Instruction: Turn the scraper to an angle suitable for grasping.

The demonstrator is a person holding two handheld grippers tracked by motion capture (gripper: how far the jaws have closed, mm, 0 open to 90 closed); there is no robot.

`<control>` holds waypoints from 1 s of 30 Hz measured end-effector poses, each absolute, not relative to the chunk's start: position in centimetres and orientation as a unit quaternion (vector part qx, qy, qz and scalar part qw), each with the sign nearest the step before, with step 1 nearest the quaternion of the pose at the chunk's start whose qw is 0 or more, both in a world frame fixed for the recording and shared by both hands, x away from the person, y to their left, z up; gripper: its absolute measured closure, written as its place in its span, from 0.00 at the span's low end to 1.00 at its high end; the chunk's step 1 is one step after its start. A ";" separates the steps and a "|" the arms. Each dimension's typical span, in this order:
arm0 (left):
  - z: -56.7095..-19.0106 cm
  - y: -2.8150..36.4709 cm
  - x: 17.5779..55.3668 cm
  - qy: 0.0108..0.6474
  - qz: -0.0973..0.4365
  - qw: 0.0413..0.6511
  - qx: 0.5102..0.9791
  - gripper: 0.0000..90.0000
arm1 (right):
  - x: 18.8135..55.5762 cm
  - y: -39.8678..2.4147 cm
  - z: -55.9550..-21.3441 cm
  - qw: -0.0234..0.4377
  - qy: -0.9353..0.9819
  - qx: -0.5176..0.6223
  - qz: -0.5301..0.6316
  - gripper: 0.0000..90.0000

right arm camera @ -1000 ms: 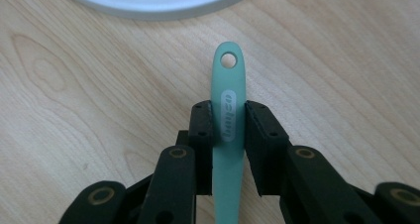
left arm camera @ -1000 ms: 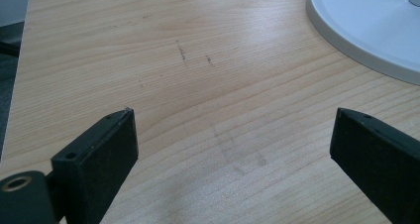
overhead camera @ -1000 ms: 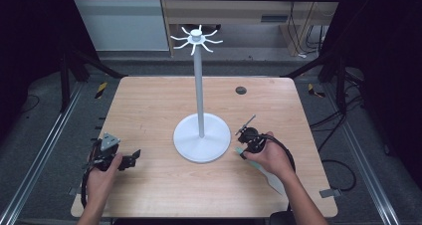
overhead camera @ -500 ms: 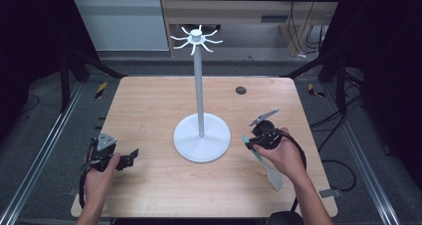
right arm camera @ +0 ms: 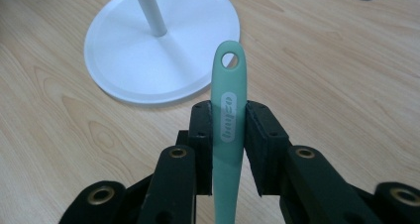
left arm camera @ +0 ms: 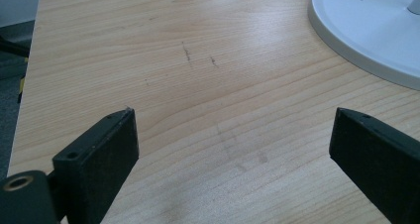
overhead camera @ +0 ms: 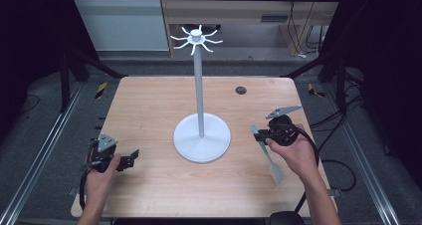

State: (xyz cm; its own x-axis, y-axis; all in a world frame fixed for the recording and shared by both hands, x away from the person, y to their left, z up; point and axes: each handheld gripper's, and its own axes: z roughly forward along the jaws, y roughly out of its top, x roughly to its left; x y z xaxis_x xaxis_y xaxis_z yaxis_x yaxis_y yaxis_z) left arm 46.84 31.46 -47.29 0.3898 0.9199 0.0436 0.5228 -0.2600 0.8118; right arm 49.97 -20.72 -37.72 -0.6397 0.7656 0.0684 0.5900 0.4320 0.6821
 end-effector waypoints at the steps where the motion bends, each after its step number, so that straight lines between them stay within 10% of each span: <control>1: -47.3 31.4 46.9 0.483 0.269 0.370 0.747 0.05 | 50.0 -20.8 -37.6 0.128 0.837 0.403 0.348 0.83; 30: -47.4 31.1 46.7 0.479 0.269 0.365 0.751 0.05 | 49.7 -19.1 -33.3 0.174 0.795 0.369 0.449 0.83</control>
State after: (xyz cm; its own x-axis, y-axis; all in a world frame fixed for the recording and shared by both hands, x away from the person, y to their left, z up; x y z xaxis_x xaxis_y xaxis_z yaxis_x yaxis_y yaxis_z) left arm 46.74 31.13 -47.37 0.3955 0.9169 0.0543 0.5232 -0.2735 0.8071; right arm 49.70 -19.08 -33.30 -0.6677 0.7424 0.0548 0.4309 0.3254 0.8417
